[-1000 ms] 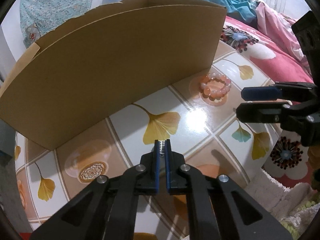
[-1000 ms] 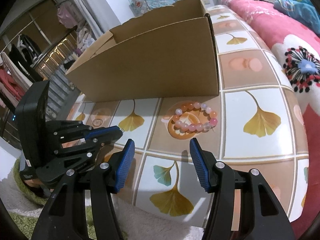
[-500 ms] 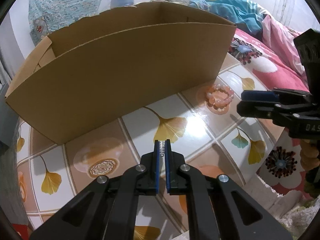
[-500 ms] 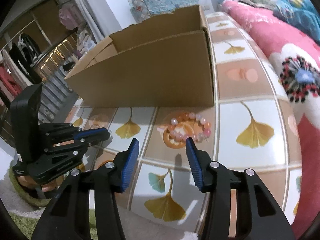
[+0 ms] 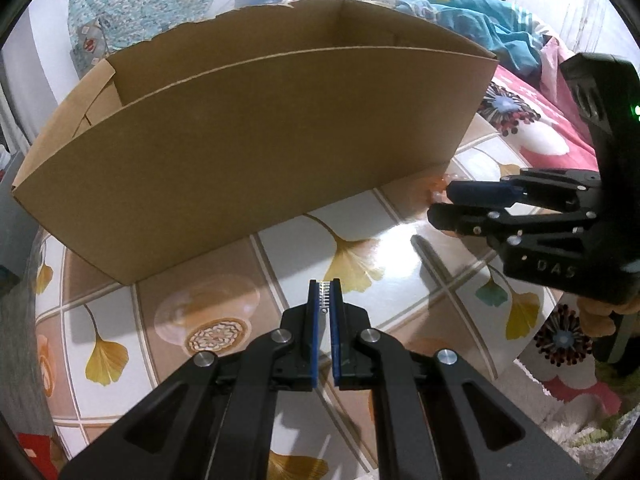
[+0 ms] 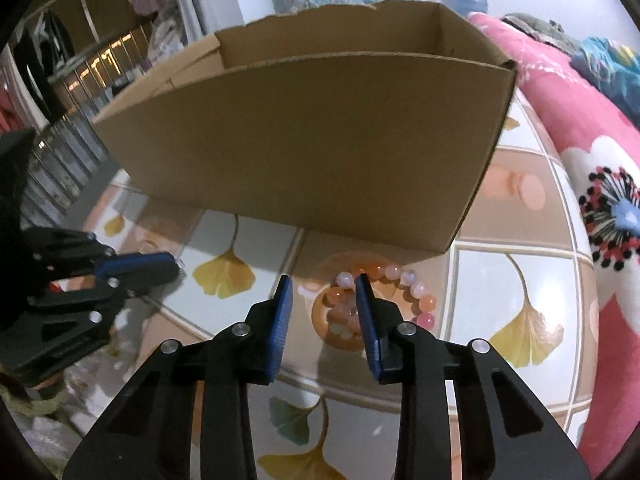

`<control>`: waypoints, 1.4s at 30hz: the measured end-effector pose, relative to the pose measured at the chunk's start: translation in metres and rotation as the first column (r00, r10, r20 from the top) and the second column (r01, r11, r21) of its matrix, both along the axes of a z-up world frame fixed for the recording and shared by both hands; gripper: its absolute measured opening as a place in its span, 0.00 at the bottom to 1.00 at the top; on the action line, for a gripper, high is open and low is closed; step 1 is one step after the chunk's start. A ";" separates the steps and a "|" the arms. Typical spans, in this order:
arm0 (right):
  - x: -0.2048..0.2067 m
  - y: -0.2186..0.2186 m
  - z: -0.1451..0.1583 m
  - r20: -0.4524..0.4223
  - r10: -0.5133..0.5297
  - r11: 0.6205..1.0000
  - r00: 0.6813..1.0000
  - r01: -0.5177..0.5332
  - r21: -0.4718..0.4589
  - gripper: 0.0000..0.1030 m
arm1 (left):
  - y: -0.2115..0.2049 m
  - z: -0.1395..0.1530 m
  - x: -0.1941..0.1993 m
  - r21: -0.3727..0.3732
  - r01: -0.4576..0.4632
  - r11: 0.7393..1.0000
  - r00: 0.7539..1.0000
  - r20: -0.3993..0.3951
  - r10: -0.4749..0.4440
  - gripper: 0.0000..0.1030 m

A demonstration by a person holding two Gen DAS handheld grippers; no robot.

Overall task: Organize jewelry
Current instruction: 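Hold the charm with the left tool while the right tool grasps the pink bracelet, then carry the charm and pink bracelet over the box with both tools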

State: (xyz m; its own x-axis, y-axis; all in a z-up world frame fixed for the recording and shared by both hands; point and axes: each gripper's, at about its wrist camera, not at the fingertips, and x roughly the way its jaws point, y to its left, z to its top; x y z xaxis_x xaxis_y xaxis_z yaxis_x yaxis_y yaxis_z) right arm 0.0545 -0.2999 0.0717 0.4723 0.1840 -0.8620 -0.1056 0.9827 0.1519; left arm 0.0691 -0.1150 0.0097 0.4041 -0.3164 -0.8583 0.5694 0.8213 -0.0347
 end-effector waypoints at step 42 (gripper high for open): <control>-0.019 -0.089 0.082 0.123 -0.228 0.813 0.966 0.120 0.569 0.07 | 0.025 0.060 -0.011 -0.136 0.029 0.990 0.996 0.089 -0.017 0.04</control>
